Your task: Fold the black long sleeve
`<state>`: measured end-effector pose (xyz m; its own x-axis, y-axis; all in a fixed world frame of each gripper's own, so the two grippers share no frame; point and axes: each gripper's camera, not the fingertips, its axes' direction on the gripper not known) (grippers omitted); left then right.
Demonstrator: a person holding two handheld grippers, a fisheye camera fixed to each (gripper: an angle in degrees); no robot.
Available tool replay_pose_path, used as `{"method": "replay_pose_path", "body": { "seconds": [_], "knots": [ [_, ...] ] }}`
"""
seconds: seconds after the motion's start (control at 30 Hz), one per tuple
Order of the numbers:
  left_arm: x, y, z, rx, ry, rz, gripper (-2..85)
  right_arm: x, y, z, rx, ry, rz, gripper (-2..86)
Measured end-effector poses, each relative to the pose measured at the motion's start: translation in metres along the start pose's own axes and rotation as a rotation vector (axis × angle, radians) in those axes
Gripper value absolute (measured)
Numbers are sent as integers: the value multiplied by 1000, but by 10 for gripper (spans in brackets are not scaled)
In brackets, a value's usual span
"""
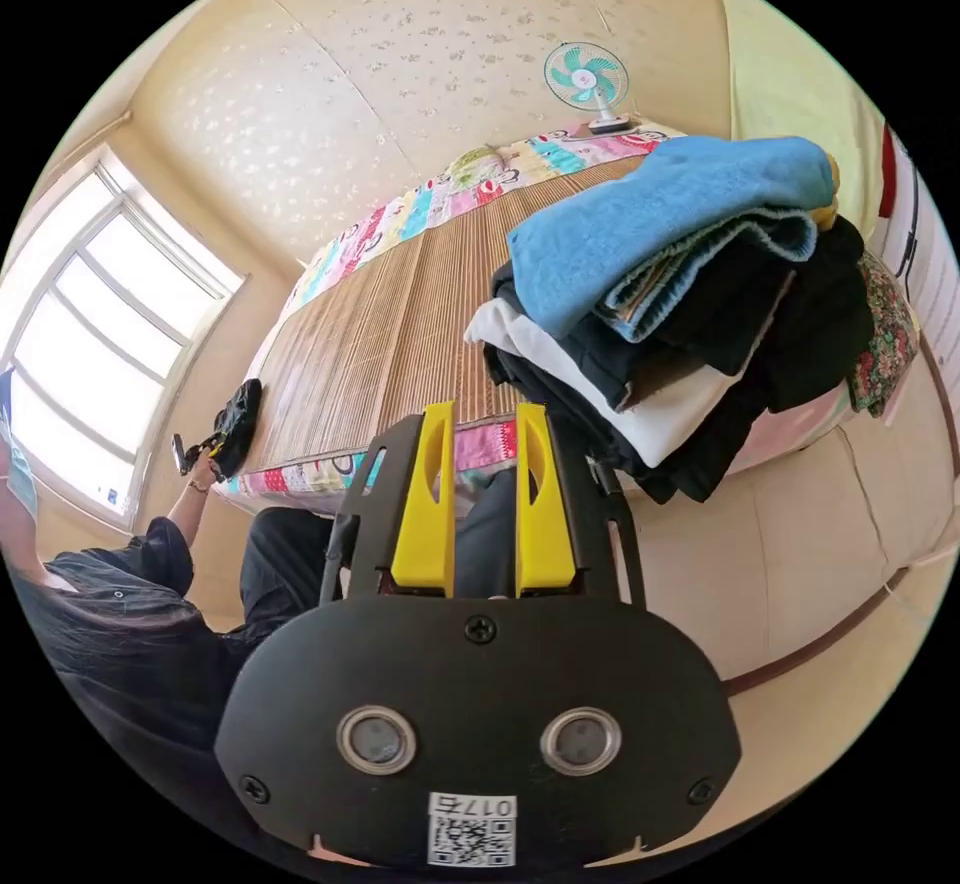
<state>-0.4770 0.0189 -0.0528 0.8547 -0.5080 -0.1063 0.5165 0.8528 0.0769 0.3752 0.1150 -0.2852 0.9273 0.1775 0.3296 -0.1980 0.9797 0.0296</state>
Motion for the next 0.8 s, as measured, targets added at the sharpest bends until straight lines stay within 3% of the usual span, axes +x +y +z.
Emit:
{"method": "replay_pose_path", "body": {
  "seconds": [0.07,0.13,0.2,0.3,0.37,0.43,0.57,0.7,0.8],
  "knots": [
    [12,12,-17,44,210,67,23,-11,0,8,-13,-13,-13,88],
    [40,44,-43,90,530,205,8,-24,-3,13,-31,-17,-38,84],
    [72,80,-59,99,684,384,4,-35,-6,16,-36,-24,-65,83],
    [124,144,-40,-104,787,531,7,-50,-13,27,-56,-41,-109,83],
    [140,178,-14,-232,779,527,13,-58,-16,40,-79,-49,-131,84],
    [133,206,12,-315,779,390,24,-69,-18,58,-109,-66,-162,84],
    [93,211,0,-251,844,155,65,-86,-14,75,-144,-66,-214,85],
    [44,201,-45,24,553,-51,111,-92,-7,82,-166,-57,-242,86],
    [36,170,-28,-18,340,-67,120,-93,-7,90,-177,-79,-250,86]
  ]
}}
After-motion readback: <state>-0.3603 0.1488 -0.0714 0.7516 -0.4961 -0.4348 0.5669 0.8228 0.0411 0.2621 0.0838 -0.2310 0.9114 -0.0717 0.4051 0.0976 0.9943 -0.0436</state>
